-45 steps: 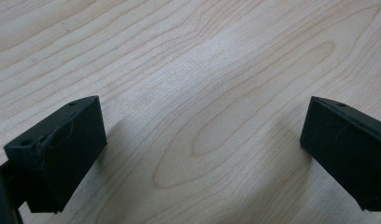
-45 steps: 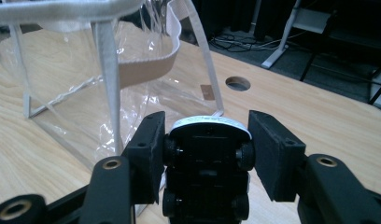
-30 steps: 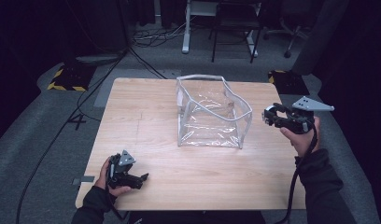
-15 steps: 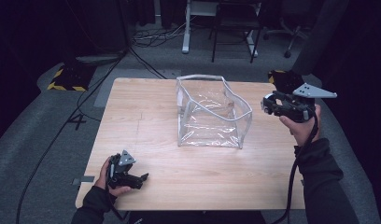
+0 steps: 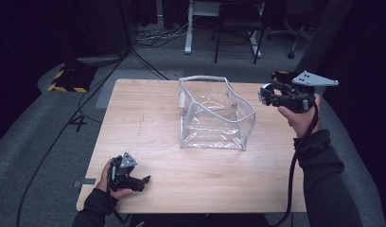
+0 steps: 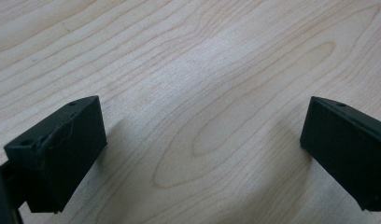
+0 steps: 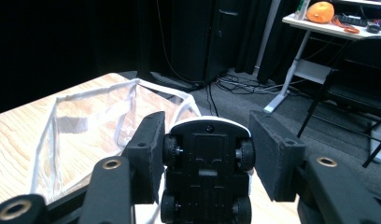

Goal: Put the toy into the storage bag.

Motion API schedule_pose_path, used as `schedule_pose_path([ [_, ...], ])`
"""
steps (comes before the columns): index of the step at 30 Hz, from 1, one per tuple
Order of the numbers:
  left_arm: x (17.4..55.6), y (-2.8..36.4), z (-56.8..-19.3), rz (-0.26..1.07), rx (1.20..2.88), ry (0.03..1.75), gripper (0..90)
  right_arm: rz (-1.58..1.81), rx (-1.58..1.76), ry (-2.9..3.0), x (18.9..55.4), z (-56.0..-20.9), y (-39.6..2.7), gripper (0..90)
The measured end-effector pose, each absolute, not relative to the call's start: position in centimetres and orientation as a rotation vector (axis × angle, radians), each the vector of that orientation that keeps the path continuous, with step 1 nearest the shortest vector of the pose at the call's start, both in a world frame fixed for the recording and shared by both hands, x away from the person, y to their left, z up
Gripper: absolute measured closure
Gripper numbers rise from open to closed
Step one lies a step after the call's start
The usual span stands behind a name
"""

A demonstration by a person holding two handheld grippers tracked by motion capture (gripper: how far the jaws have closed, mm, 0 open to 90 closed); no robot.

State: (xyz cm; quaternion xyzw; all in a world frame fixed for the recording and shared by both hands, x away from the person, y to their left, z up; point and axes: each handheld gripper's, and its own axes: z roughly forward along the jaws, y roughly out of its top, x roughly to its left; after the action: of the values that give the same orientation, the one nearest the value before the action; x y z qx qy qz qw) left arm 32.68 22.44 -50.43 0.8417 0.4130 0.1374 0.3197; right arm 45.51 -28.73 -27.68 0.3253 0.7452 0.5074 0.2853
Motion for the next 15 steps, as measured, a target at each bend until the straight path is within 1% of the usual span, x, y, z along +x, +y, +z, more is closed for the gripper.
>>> schedule_pose_path([
  [7, 32.7, 22.4, -50.4, 0.361, 2.213, 1.085, 0.5, 1.376, 0.826, 2.014, 45.9, -26.6, -27.0, 48.8],
  [15, 32.7, 22.4, -50.4, 0.356, 2.211, 1.085, 0.5, 1.384, 0.802, 2.059, 46.6, -26.9, -24.5, 48.8],
])
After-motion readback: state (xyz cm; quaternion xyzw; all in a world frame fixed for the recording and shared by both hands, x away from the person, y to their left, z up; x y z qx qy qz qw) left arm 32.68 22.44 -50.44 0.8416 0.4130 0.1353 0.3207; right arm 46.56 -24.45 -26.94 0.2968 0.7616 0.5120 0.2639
